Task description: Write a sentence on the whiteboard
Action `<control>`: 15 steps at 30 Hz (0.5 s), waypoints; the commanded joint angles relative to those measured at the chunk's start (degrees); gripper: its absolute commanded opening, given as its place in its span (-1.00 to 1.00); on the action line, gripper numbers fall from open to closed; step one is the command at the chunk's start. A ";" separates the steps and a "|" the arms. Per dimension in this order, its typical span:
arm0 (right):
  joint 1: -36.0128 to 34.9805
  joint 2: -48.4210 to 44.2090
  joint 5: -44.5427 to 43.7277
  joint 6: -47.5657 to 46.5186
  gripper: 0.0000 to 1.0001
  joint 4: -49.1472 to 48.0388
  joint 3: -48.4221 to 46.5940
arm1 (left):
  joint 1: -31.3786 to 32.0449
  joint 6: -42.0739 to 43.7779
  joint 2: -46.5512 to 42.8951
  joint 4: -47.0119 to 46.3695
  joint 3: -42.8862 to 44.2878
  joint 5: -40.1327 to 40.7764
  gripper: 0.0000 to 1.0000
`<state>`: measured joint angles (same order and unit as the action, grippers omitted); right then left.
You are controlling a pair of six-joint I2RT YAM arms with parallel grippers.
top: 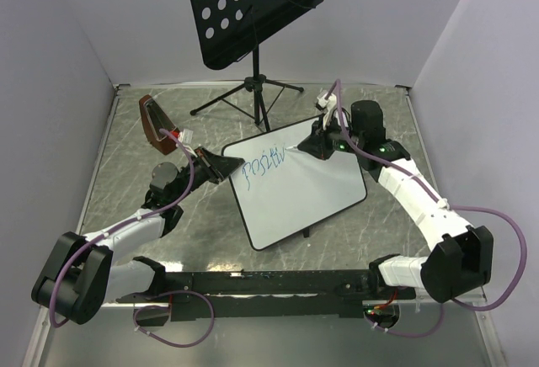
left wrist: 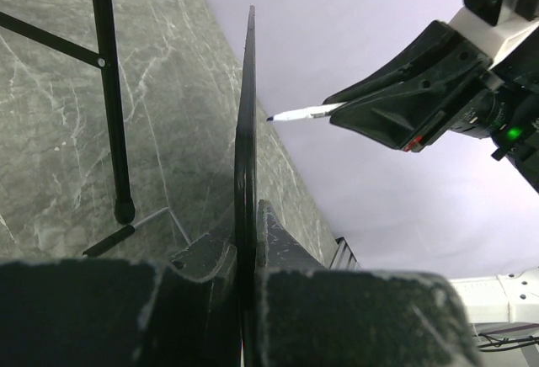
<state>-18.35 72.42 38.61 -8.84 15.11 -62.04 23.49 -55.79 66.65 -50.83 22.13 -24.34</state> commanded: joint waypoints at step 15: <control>0.33 1.85 -1.69 0.05 -1.00 -2.11 0.08 | 0.33 1.82 -1.00 -7.27 0.98 -1.50 -0.98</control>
<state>-18.33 74.56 38.63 -8.80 15.05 -61.65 23.44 -55.86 66.98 -51.00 22.09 -24.23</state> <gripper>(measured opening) 0.181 0.080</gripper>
